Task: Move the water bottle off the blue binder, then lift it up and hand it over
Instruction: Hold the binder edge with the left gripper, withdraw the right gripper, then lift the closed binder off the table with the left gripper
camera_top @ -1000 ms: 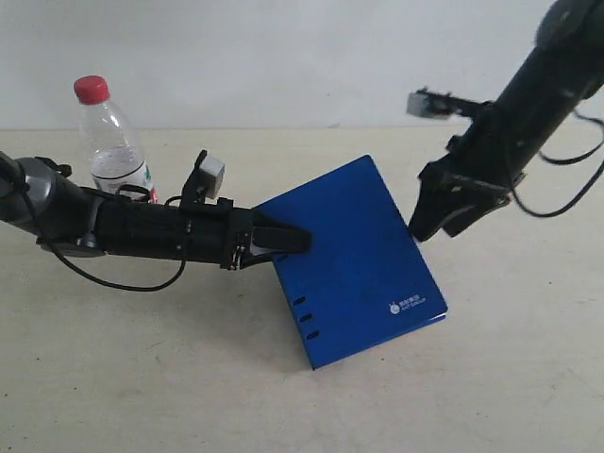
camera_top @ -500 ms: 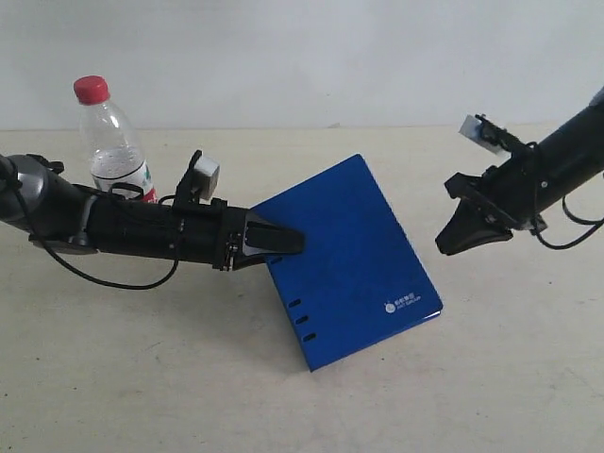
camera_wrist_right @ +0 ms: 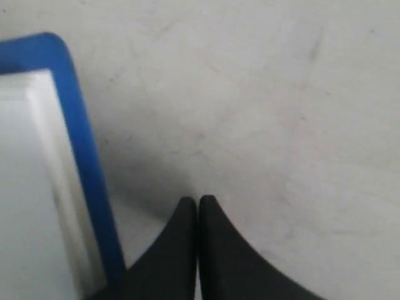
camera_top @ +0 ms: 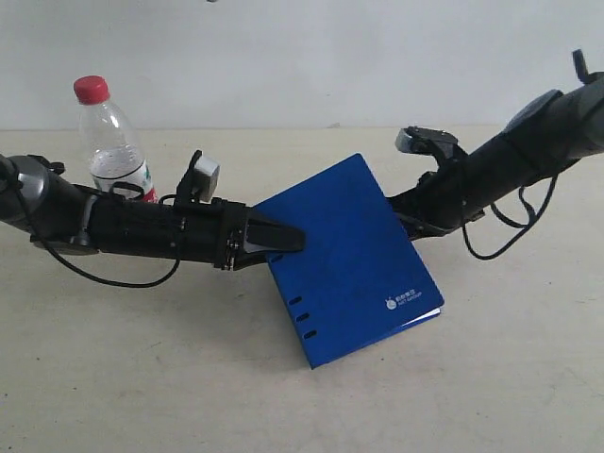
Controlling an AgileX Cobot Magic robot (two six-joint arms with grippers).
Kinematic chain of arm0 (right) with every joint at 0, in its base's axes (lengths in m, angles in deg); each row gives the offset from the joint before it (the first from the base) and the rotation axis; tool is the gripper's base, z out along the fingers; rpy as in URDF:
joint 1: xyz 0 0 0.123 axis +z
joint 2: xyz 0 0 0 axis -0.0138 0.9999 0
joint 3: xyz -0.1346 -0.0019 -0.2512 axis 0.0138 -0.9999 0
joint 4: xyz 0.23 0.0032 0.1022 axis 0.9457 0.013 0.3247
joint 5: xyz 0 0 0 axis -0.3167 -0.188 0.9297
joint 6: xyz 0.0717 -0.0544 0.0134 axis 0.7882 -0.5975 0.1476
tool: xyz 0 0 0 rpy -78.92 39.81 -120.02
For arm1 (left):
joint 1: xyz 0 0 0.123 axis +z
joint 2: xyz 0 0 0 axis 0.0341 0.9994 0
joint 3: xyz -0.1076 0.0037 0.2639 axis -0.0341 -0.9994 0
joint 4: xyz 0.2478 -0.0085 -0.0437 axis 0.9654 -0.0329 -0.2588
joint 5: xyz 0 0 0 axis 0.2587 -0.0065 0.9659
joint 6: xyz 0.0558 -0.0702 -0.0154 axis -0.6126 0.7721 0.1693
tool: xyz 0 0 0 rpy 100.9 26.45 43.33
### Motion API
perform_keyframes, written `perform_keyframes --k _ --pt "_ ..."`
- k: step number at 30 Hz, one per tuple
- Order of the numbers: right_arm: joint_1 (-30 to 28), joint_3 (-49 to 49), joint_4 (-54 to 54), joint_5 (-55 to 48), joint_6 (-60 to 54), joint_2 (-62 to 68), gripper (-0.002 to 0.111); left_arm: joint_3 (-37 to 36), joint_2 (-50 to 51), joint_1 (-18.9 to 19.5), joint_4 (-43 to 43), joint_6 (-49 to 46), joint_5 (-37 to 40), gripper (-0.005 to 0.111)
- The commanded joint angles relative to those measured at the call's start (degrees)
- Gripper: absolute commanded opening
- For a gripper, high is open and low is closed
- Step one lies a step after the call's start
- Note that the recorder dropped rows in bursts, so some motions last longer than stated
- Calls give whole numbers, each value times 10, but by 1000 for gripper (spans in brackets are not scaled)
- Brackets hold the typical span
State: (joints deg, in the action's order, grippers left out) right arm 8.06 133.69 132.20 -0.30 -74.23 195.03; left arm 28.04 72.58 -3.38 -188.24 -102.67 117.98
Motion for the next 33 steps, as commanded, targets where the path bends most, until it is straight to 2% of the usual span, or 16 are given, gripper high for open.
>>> perform_keyframes --k 1,3,8,11,15,17,19,21,22,27,33 --pt "43 0 -4 15 2 -2 0 3 -3 -1 -16 2 6 8" --pt "57 0 -6 27 6 -2 0 3 -3 -1 -16 2 6 20" --pt "64 0 -7 43 53 -2 0 3 -3 -1 -16 2 6 58" --pt "68 0 -7 29 46 -2 0 3 -3 -6 -16 2 6 66" --pt "71 0 -7 9 38 -2 0 3 -3 -18 -16 -3 6 63" --pt "70 0 -8 15 54 -2 0 3 -3 -20 -16 -3 6 57" --pt "70 0 -14 36 74 -2 0 3 -3 -20 -16 -3 6 41" --pt "66 0 -23 72 103 -3 0 3 -3 -18 -16 -3 6 13" --pt "63 0 -27 96 119 -5 0 3 -3 -16 -16 -11 6 5" --pt "10 0 -54 194 206 -33 0 3 -4 -2 -16 -11 6 5" --pt "-99 0 -119 191 223 -113 0 3 -32 8 -16 -14 6 5"
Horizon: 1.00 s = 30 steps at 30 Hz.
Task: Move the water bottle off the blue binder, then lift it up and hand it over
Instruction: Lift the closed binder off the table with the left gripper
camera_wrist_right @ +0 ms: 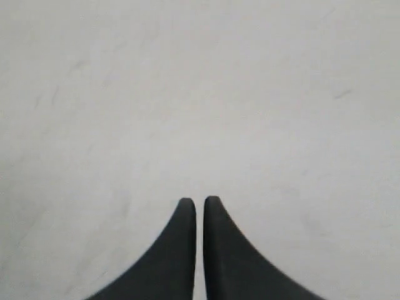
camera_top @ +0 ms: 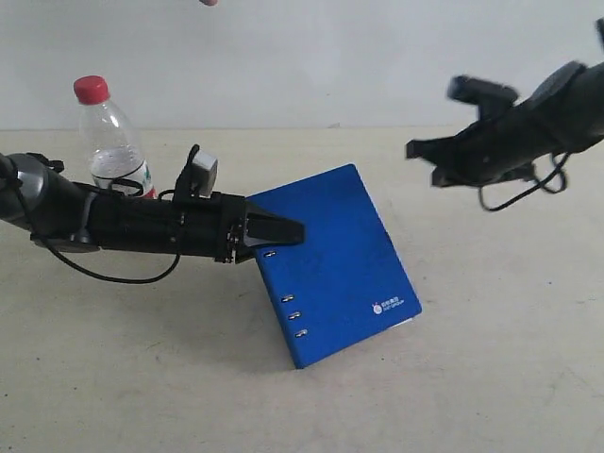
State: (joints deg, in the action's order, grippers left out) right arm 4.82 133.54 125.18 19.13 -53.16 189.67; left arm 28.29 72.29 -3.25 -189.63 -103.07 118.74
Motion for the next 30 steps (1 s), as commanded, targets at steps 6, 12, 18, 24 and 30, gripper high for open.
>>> perform_keyframes --k 6,12,18,24,30 --pt "-140 -15 -174 -38 12 -150 0 -7 -112 5 44 -27 -1 5" --pt "-151 -93 -176 48 12 -289 0 -54 -242 5 98 -27 -1 5" --pt "-151 -187 -178 56 12 -463 0 -154 -434 5 143 -27 -131 5" --pt "-151 -279 -178 28 25 -595 0 -265 -623 5 147 -15 -258 5" --pt "-151 -364 -176 -8 29 -693 0 -390 -773 5 11 -68 -417 5"
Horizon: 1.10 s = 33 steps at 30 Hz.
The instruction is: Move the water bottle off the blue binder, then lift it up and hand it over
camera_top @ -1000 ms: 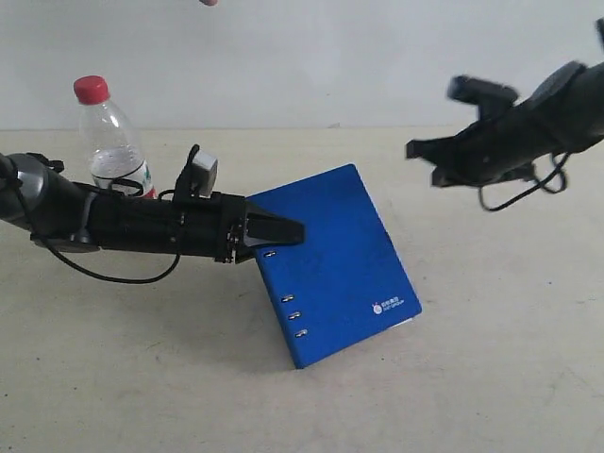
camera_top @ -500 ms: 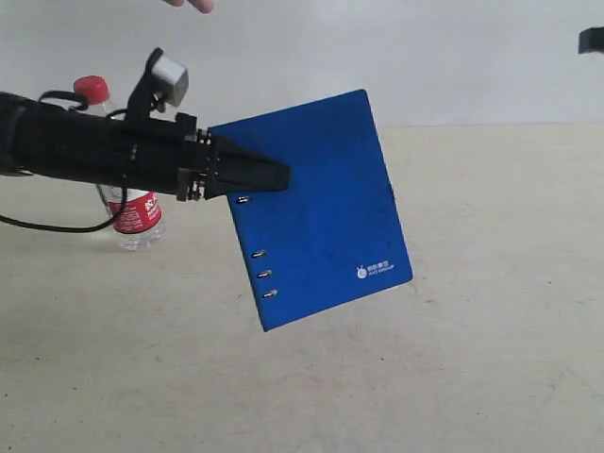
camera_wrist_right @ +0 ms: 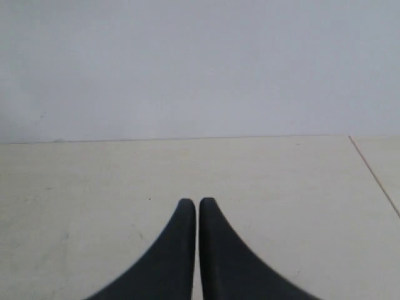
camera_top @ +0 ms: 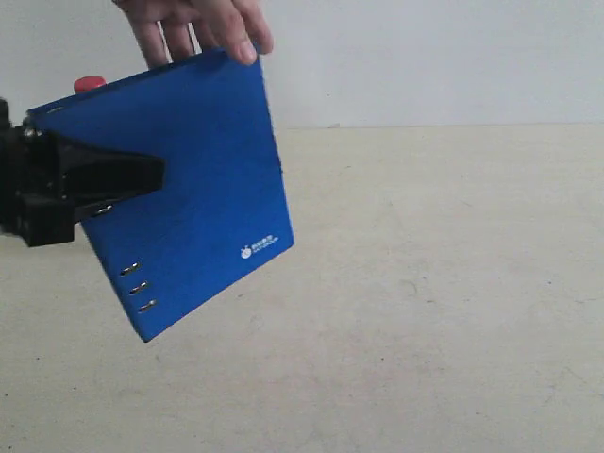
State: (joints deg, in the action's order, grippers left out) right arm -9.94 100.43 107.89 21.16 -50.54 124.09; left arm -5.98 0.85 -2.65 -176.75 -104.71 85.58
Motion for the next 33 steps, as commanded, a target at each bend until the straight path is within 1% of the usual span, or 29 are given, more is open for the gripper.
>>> perform_keyframes --k 1,2,3,7,10,11,14,15,17,18,19,20,21,22,23,24,27,28,29,30,31,32,33 --pt "-3 -39 -3 -44 3 -42 0 -54 -71 -1 -131 -85 -87 5" --pt "-3 -44 -3 -76 12 -47 0 -51 -88 -9 -131 -101 -94 5" --pt "-3 -45 -2 -106 30 -47 0 -37 -99 -23 -131 -96 -99 5" --pt "-3 -45 -1 -117 66 -46 0 9 -94 -31 -131 -96 -102 5" --pt "-3 -45 2 -119 78 -46 0 12 -87 -31 -131 -92 -102 5" --pt "-3 -45 2 -122 78 -46 0 10 -87 -31 -131 -92 -102 9" --pt "-3 -45 2 -133 78 -46 0 0 -87 -31 -131 -92 -125 33" --pt "-3 -45 2 -133 78 -47 0 -5 -87 -31 -131 -92 -145 41" --pt "-3 -45 2 -130 78 -47 0 -12 -87 -31 -131 -92 -197 50" --pt "-3 -45 2 -124 78 -56 0 -14 -87 -31 -131 -92 -275 47" --pt "-3 -45 2 -120 78 -64 0 -14 -88 -31 -131 -92 -327 43" --pt "-3 -42 1 -115 78 -88 0 -14 -101 -31 -131 -92 -425 26" --pt "-3 -37 -2 -117 76 -103 0 -14 -114 -31 -131 -92 -477 15" --pt "-3 -29 -3 -122 75 -134 0 -14 -155 -31 -131 -93 -555 5" --pt "-3 -25 -3 -123 75 -153 0 -14 -186 -31 -131 -98 -572 5" --pt "-3 -25 -3 -136 78 -187 0 -14 -260 -31 -131 -123 -567 5" --pt "-3 -25 -5 -214 87 -227 0 -29 -370 -32 -131 -165 -493 5" --pt "-3 -31 -8 -284 136 -236 0 -53 -436 -32 -131 -179 -436 5" --pt "-3 -37 -6 -310 175 -236 0 -66 -458 -32 -131 -181 -414 5" --pt "-3 -61 7 -326 248 -237 0 -101 -501 -32 -131 -187 -394 5" --pt "-3 -72 24 -319 255 -237 0 -121 -516 -32 -131 -187 -394 5" --pt "-3 -107 80 -271 215 -237 0 -167 -534 -32 -131 -183 -398 5" --pt "-3 -126 106 -244 178 -237 0 -192 -539 -32 -131 -175 -400 5"
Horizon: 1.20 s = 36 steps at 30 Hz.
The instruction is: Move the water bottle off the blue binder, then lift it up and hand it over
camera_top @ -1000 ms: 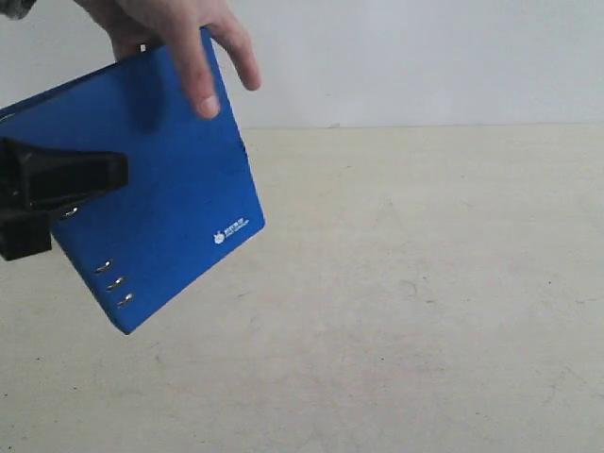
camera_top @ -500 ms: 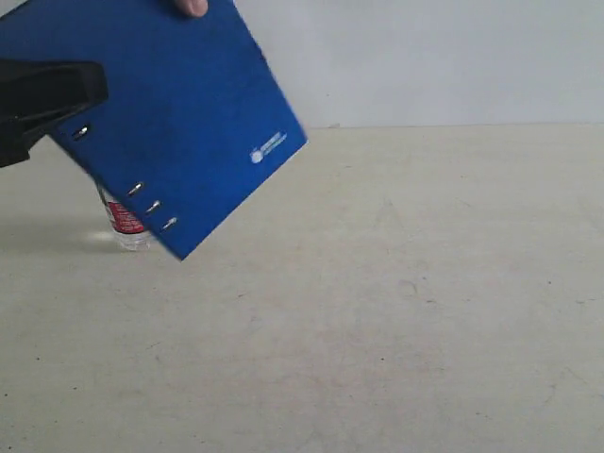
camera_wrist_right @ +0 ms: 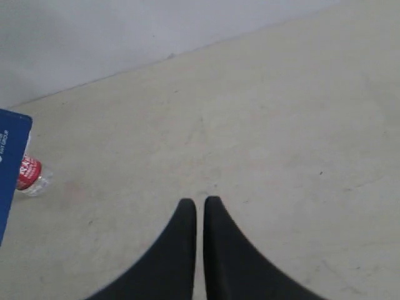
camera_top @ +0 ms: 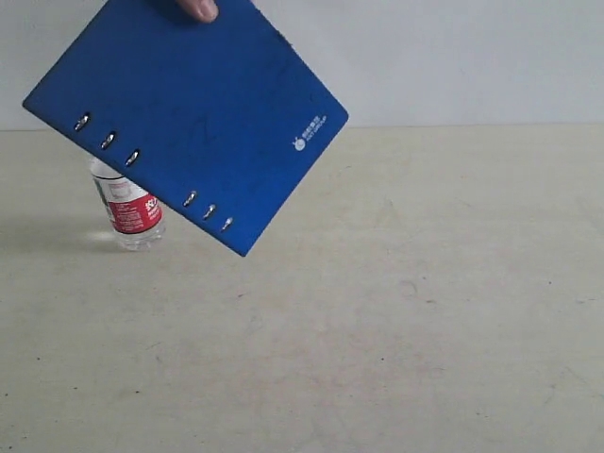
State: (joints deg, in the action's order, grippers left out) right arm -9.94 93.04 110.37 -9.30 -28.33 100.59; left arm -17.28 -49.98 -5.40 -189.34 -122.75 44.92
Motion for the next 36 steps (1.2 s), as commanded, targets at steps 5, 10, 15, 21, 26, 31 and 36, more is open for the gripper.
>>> perform_keyframes --k 5,10,15,21,26,31,36 --pt "-3 -143 254 299 -483 -3 0 -158 -35 -4 -5 9 -97 5" --pt "-3 -224 256 370 -547 3 0 -158 -35 -4 -5 46 -103 5" --pt "-3 -229 268 347 -428 3 0 -158 -35 -4 -5 62 -83 5" --pt "0 -229 286 325 -215 3 0 -158 -35 -4 -5 62 -83 5" --pt "0 -224 285 426 -147 -2 0 -158 -35 -4 -5 62 -83 5" --pt "3 -211 281 450 -208 -156 0 -158 -35 -4 -5 62 -81 5" --pt "14 -211 281 441 -306 -310 0 -158 -35 -4 -5 62 -80 5"
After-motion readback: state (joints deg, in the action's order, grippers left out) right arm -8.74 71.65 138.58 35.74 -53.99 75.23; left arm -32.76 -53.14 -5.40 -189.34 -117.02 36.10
